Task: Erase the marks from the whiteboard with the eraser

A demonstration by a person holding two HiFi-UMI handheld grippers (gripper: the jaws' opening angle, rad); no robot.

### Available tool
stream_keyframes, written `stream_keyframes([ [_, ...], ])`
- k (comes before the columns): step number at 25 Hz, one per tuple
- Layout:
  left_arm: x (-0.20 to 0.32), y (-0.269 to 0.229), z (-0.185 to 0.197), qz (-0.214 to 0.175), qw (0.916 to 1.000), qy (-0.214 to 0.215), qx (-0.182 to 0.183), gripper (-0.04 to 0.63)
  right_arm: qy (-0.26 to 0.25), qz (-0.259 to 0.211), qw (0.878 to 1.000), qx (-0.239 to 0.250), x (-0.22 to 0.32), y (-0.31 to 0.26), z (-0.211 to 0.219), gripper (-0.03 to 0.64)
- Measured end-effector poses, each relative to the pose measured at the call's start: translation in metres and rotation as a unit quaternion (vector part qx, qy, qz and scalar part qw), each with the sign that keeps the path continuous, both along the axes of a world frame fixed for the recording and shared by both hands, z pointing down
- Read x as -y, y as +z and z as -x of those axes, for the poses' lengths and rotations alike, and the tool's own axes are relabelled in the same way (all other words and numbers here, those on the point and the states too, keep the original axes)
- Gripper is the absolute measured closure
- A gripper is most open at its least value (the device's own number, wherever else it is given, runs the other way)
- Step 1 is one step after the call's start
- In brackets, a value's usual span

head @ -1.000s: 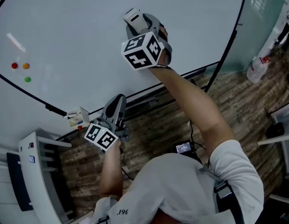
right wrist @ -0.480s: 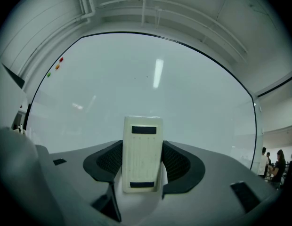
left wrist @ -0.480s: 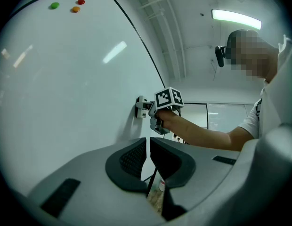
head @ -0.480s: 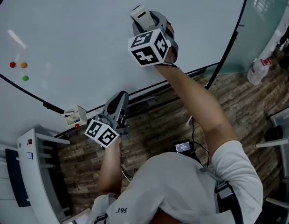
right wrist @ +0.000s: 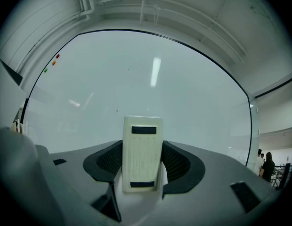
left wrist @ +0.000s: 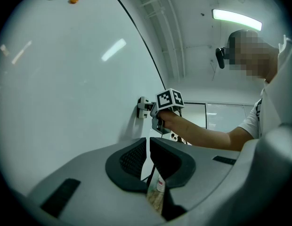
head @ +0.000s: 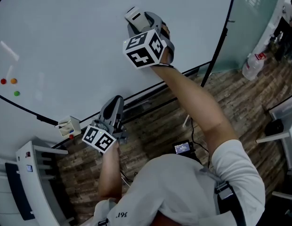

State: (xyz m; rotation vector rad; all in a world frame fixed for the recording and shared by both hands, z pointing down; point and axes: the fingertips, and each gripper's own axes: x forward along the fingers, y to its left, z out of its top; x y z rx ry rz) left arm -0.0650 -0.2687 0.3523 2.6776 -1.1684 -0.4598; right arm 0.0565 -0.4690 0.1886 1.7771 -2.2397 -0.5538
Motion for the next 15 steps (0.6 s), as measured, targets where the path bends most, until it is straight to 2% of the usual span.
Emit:
stream_keyframes([
  [10, 0.016, 0.001, -0.042, -0.001, 0.9999, 0.015, -0.004, 0.575, 0.010, -0.005, 1.000, -0.015, 0.010, -0.003, -0.046, 0.345],
  [15, 0.019, 0.000, -0.055, -0.004, 0.9999, 0.014, -0.007, 0.577, 0.004, -0.009, 1.000, -0.027, 0.010, -0.004, -0.054, 0.345],
])
